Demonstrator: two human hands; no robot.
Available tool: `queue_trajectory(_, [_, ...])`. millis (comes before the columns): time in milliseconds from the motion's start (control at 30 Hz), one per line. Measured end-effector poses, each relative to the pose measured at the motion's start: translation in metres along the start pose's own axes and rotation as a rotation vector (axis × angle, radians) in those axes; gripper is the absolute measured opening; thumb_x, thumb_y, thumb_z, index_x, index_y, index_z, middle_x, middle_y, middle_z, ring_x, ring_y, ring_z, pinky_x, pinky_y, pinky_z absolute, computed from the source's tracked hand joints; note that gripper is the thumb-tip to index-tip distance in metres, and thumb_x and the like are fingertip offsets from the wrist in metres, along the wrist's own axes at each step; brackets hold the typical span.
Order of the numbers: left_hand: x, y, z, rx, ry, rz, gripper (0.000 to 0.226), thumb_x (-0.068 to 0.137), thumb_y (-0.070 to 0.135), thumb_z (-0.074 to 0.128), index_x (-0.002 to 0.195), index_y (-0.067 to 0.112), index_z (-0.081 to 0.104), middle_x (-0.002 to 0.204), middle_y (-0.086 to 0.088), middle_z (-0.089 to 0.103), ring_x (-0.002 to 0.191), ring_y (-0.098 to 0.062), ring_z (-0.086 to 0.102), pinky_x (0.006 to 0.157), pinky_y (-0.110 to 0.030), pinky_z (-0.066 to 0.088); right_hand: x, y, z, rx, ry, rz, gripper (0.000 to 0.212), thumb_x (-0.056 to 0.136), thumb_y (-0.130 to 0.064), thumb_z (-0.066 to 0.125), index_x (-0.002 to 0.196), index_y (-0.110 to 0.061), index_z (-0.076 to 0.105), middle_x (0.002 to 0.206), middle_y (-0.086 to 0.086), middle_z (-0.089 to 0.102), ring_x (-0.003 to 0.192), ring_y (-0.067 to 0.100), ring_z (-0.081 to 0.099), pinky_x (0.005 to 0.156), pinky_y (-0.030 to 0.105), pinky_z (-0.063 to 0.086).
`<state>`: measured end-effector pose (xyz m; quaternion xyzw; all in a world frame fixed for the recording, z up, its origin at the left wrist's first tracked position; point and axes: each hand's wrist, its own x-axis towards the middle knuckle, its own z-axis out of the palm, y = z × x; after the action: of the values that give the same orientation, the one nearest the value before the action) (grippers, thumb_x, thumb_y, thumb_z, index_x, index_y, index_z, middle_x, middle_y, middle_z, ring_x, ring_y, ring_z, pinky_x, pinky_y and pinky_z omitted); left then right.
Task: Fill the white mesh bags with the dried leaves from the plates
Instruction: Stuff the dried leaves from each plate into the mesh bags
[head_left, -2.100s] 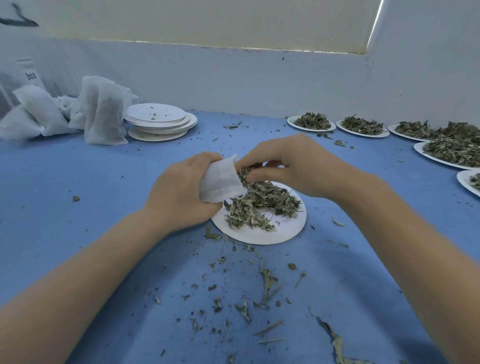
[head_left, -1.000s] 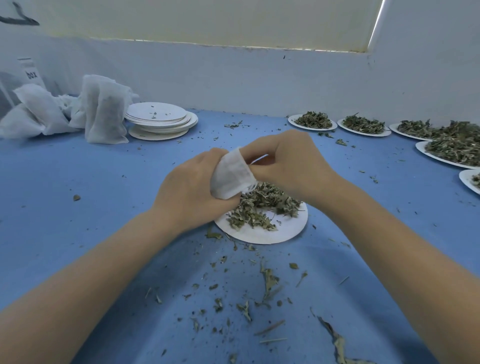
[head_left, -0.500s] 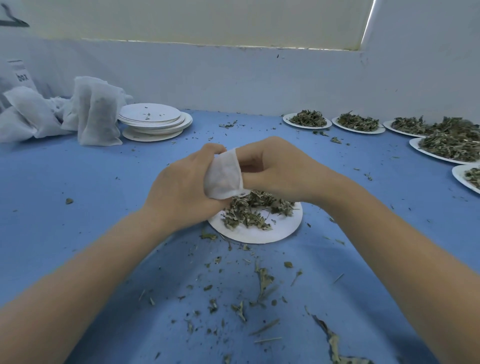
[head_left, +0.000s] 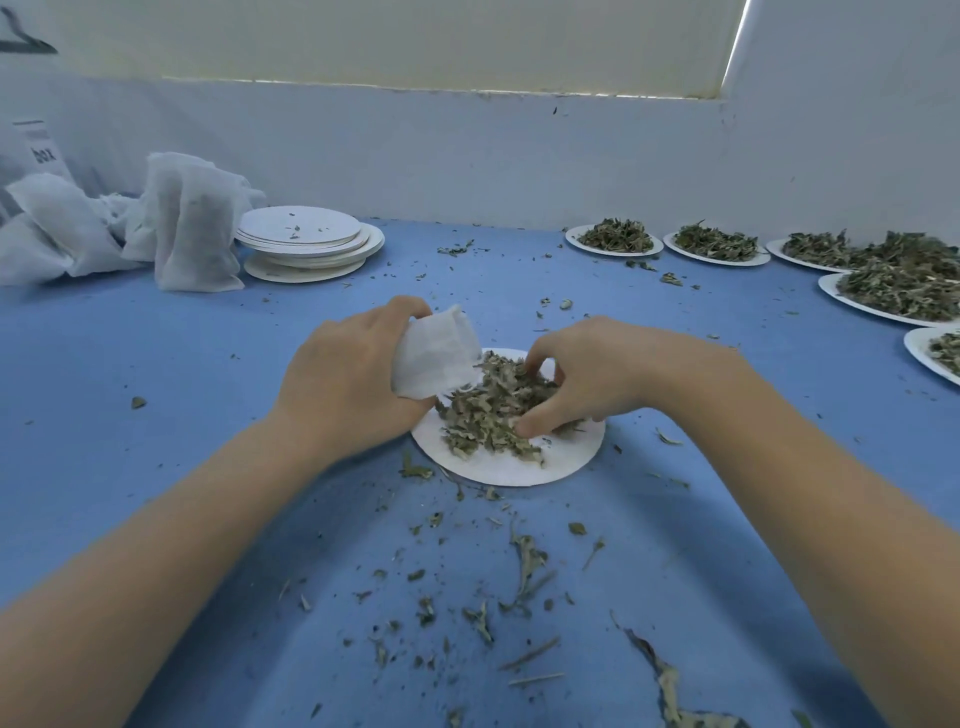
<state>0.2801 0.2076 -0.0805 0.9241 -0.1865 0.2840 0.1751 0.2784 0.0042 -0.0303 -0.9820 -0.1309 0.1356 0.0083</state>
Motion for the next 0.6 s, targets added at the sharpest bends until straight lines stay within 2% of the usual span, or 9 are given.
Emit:
queue_trajectory(100, [0.000, -0.001, 0.001, -0.008, 0.005, -0.012, 0.050, 0.069, 0.030, 0.074, 0.113, 0.021, 0.052, 0.092, -0.001, 0.062, 0.083, -0.031, 0.056, 0.066, -0.027, 0.028, 0.002, -0.001, 0.002, 0.123, 0.106, -0.081, 0.036, 0.078, -0.043, 0.072, 0.106, -0.023, 0.062, 0.095, 0.000, 0.068, 0.066, 0.010, 0.068, 0.061, 0.022, 0.049])
queue_trajectory(200, [-0.001, -0.001, 0.002, -0.004, 0.020, 0.000, 0.050, 0.069, 0.029, 0.074, 0.113, 0.020, 0.053, 0.092, -0.002, 0.063, 0.083, -0.031, 0.056, 0.066, -0.027, 0.026, 0.002, 0.001, -0.001, 0.206, 0.217, -0.119, 0.015, 0.078, -0.035, 0.074, 0.087, -0.025, 0.068, 0.080, -0.004, 0.070, 0.054, 0.002, 0.063, 0.061, 0.022, 0.052])
queue_trajectory(300, [-0.001, -0.002, 0.002, -0.004, 0.025, 0.006, 0.050, 0.070, 0.030, 0.074, 0.113, 0.019, 0.052, 0.093, -0.002, 0.063, 0.083, -0.031, 0.056, 0.066, -0.027, 0.026, 0.001, 0.007, -0.005, 0.228, 0.324, -0.126, 0.009, 0.078, -0.033, 0.074, 0.077, -0.025, 0.071, 0.066, -0.012, 0.067, 0.048, -0.001, 0.060, 0.055, 0.019, 0.050])
queue_trajectory(367, [-0.001, -0.003, 0.002, -0.009, 0.030, 0.007, 0.050, 0.070, 0.030, 0.073, 0.114, 0.018, 0.052, 0.094, -0.003, 0.063, 0.084, -0.031, 0.057, 0.066, -0.027, 0.027, 0.001, 0.010, -0.008, 0.273, 0.336, -0.129, 0.009, 0.076, -0.034, 0.076, 0.076, -0.027, 0.072, 0.067, -0.015, 0.067, 0.050, -0.001, 0.062, 0.059, 0.020, 0.052])
queue_trajectory(433, [-0.001, -0.003, 0.003, -0.014, 0.032, -0.002, 0.051, 0.070, 0.031, 0.073, 0.114, 0.018, 0.051, 0.095, -0.004, 0.063, 0.085, -0.031, 0.057, 0.066, -0.027, 0.027, 0.000, 0.010, -0.007, 0.314, 0.299, -0.134, 0.016, 0.072, -0.041, 0.077, 0.082, -0.031, 0.070, 0.077, -0.018, 0.066, 0.057, 0.006, 0.065, 0.060, 0.021, 0.052])
queue_trajectory(533, [-0.001, -0.005, 0.004, -0.017, 0.036, -0.016, 0.052, 0.070, 0.031, 0.073, 0.116, 0.019, 0.050, 0.097, -0.003, 0.063, 0.087, -0.032, 0.056, 0.067, -0.028, 0.028, 0.002, 0.006, -0.001, 0.264, 0.148, -0.141, 0.058, 0.064, -0.057, 0.075, 0.115, -0.039, 0.056, 0.105, -0.015, 0.059, 0.060, 0.006, 0.063, 0.057, 0.019, 0.043])
queue_trajectory(600, [-0.001, -0.006, 0.005, -0.017, 0.042, -0.026, 0.052, 0.070, 0.032, 0.073, 0.115, 0.020, 0.050, 0.098, -0.003, 0.062, 0.087, -0.033, 0.056, 0.067, -0.029, 0.029, 0.006, 0.002, 0.004, 0.181, 0.088, -0.164, 0.069, 0.067, -0.057, 0.074, 0.128, -0.040, 0.047, 0.111, -0.012, 0.056, 0.066, 0.003, 0.057, 0.059, 0.019, 0.038])
